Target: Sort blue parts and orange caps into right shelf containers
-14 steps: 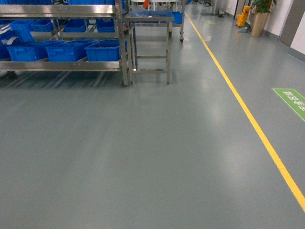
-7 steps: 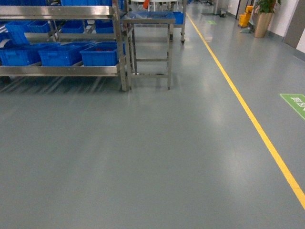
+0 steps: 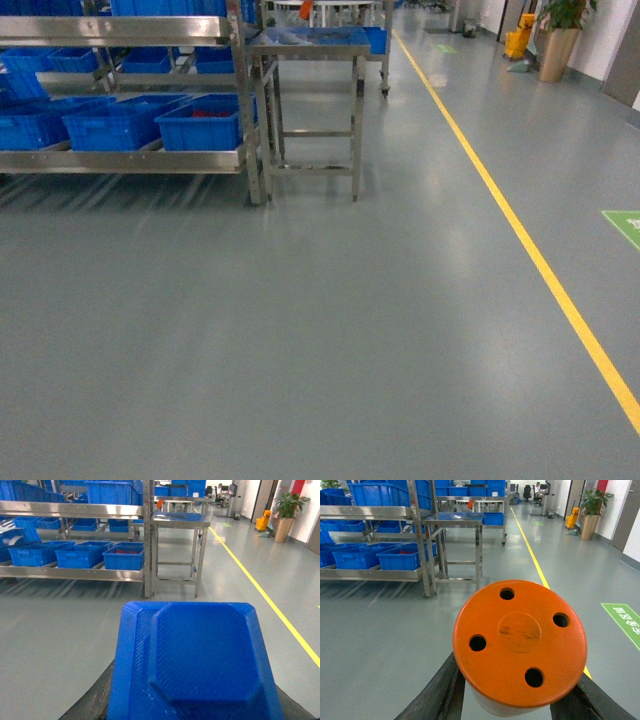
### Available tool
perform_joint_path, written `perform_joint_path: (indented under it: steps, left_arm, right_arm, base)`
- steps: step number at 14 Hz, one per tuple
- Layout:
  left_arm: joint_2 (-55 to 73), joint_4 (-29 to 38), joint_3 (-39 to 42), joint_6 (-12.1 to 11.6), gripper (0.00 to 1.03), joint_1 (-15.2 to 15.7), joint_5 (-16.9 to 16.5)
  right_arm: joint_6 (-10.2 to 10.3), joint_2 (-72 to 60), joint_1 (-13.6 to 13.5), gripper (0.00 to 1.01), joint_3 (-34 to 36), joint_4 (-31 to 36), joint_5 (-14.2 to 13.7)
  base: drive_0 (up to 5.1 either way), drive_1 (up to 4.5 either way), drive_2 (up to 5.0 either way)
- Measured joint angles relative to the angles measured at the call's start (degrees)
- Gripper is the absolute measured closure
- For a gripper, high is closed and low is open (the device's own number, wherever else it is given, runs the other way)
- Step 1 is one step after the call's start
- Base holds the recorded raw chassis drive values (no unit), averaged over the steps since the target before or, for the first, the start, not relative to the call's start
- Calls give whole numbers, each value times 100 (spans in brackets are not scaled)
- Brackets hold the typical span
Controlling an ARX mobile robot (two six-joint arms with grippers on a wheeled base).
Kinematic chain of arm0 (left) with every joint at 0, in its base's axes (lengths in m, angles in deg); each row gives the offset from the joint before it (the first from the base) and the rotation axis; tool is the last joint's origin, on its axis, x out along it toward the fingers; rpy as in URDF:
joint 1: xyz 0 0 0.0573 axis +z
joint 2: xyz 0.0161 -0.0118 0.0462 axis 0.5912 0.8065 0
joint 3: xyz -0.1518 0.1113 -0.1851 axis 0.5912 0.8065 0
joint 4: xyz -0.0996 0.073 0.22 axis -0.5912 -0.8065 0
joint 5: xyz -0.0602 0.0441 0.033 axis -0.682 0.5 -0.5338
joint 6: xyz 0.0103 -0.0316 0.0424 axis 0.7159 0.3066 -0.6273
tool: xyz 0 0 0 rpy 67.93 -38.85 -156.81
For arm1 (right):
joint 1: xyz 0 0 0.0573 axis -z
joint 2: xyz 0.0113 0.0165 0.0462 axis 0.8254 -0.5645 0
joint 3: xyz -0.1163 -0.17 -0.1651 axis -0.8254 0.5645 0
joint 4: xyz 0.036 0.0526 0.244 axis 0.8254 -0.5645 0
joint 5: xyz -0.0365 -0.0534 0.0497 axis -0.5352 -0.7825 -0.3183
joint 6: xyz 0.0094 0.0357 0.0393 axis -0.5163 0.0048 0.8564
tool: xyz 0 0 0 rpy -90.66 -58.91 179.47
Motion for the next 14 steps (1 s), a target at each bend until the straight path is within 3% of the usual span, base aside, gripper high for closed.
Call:
perform_joint_path:
  steps: [14]
  left_arm:
    - [0,7,0,0,60,0,-7]
  right_arm:
    - [0,0,0,60,0,28,0]
  base:
    - [-4,430,-437]
